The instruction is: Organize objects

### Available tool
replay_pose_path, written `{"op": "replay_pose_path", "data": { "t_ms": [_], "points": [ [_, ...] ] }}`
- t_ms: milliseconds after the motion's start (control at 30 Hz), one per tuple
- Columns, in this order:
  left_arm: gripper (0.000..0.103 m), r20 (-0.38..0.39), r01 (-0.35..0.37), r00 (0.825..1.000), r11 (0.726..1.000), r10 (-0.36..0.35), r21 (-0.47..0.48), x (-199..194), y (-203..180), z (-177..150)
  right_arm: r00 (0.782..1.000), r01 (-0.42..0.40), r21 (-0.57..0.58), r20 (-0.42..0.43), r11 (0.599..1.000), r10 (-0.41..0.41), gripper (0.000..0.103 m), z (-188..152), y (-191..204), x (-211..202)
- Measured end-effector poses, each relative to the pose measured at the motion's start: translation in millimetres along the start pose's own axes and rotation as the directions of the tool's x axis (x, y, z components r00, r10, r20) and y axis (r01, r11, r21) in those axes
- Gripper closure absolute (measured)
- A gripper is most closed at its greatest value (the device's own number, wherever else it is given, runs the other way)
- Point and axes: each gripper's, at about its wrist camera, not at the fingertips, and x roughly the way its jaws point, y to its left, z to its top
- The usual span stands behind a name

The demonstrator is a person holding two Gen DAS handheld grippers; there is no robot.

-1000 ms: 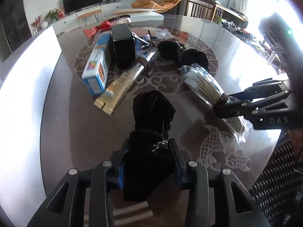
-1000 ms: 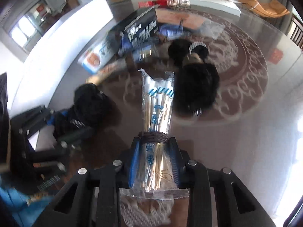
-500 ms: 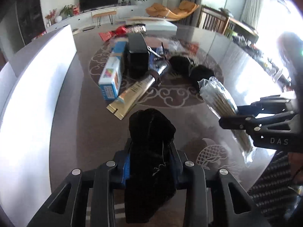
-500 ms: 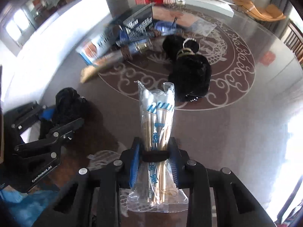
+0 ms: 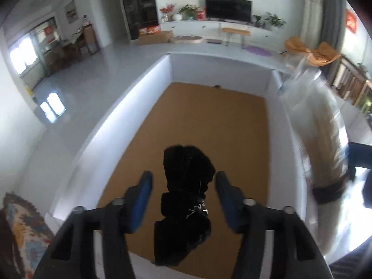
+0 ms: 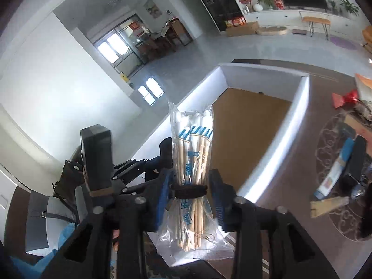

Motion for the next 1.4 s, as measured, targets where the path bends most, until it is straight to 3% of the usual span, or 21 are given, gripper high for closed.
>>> {"op": "replay_pose_path", "data": {
  "t_ms": [33,100,167,233,300,367,433,467,533,600,667,800,900,1000,1400],
  "points": [
    [0.031,-0.003,-0.029,1.0,0.999,0.029,-0.016,3.0,4.5,-2.2,1.0,0.017,-0.002,0.004,1.0,-0.017,0.025,0.3,-1.3,5.2],
    [0.031,0.017,0.005,1.0,0.999,-0.004,-0.046,-2.7,7.0,-7.0,0.996,0.066,-0.001,0.052,0.998,-0.066,0.025,-6.6,-9.4,-4.7],
    [0.031,0.057,0.062,0.997,0.996,-0.058,-0.064,-17.0,1.0,-10.4,0.986,0.133,0.015,0.104,0.991,-0.134,0.024,-21.7,-34.0,-24.2],
    [0.031,0.087,0.181,0.98,0.983,-0.177,-0.034,-36.6,-23.0,-12.2,0.964,0.222,0.044,0.139,0.974,-0.226,0.013,-42.4,-70.1,-40.9],
    [0.03,0.091,0.336,0.936,0.941,-0.339,0.048,-56.3,-57.7,-14.2,0.919,0.346,0.096,0.163,0.933,-0.358,0.01,-73.5,-114.6,-57.9],
    [0.01,0.052,0.471,0.873,0.866,-0.484,0.167,-76.2,-113.0,-27.3,0.841,0.495,0.18,0.147,0.85,-0.52,0.01,-120.4,-158.2,-69.3],
    [0.002,-0.004,0.554,0.818,0.786,-0.575,0.275,-83.3,-173.0,-47.5,0.77,0.591,0.27,0.09,0.76,-0.631,0.01,-164.6,-197.0,-79.6],
    [0.002,-0.032,0.565,0.809,0.762,-0.587,0.317,-79.3,-199.1,-58.9,0.748,0.618,0.307,0.057,0.724,-0.662,0.01,-181.0,-209.2,-86.6],
    [0.002,-0.091,0.557,0.817,0.737,-0.57,0.382,-62.9,-256.9,-86.4,0.708,0.65,0.366,0.025,0.666,-0.705,0.01,-205.3,-216.9,-109.9],
    [0.003,-0.147,0.552,0.828,0.74,-0.541,0.384,-33.4,-302.3,-102.5,0.658,0.687,0.395,0.019,0.61,-0.753,0.01,-220.1,-223.7,-122.3],
    [0.004,-0.171,0.544,0.836,0.747,-0.521,0.382,-11.7,-330.2,-113.3,0.625,0.706,0.417,0.014,0.573,-0.78,0.01,-228.6,-231.9,-128.1],
    [0.004,-0.152,0.508,0.857,0.756,-0.493,0.412,9.5,-368.4,-116.3,0.581,0.726,0.448,0.008,0.522,-0.814,0.01,-236.8,-251.8,-137.2],
    [0.001,-0.109,0.442,0.888,0.762,-0.447,0.473,17.5,-387.9,-112.4,0.57,0.727,0.456,0.017,0.514,-0.821,0.005,-243.3,-266.6,-131.5],
    [0.0,-0.115,0.449,0.883,0.75,-0.455,0.485,20.7,-406.4,-102.2,0.564,0.725,0.465,0.023,0.509,-0.825,0.0,-255.3,-281.3,-134.0],
    [0.0,-0.089,0.449,0.881,0.762,-0.464,0.466,38.4,-442.9,-69.4,0.555,0.727,0.466,0.037,0.505,-0.831,0.0,-266.6,-289.2,-136.8]
  ]
}}
